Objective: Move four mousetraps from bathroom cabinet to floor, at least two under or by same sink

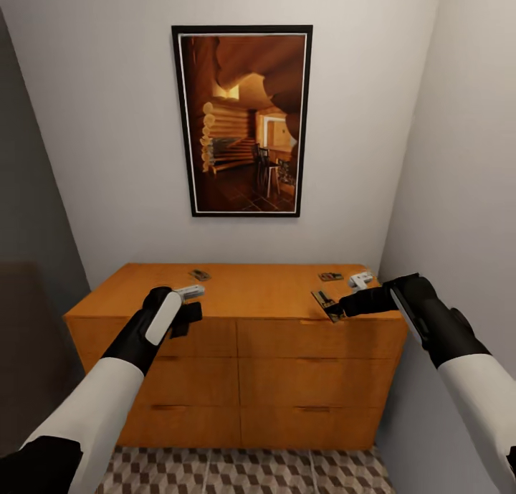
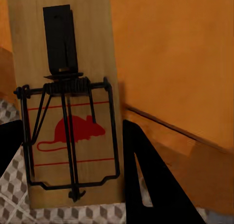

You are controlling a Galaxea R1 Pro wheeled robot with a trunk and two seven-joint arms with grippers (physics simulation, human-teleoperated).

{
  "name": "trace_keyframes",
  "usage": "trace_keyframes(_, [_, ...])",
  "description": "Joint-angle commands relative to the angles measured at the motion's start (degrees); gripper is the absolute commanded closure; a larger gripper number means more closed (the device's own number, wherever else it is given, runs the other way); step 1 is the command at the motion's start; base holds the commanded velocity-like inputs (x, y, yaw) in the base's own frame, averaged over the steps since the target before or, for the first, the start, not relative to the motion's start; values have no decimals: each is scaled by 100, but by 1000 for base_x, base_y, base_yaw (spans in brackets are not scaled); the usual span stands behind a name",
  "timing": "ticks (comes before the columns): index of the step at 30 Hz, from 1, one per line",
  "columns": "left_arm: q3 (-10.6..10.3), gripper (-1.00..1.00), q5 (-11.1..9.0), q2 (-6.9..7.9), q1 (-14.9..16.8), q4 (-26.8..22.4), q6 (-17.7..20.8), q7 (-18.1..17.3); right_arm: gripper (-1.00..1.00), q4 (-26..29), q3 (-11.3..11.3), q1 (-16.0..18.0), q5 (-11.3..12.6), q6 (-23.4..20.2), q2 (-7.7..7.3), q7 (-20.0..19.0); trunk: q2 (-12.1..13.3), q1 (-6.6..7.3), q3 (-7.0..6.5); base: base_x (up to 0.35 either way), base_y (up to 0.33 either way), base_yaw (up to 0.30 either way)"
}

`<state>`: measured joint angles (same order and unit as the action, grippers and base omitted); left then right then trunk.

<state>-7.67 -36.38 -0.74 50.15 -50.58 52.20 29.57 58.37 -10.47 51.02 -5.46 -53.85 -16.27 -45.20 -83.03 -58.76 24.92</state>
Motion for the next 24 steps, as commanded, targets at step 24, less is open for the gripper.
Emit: trace_keyframes(24, [-595,100,18,-286,-655,4313,-2561,-405,100,-3881,-811,-1057,-776,2445,770,652,-5,4,7,-322,0,0])
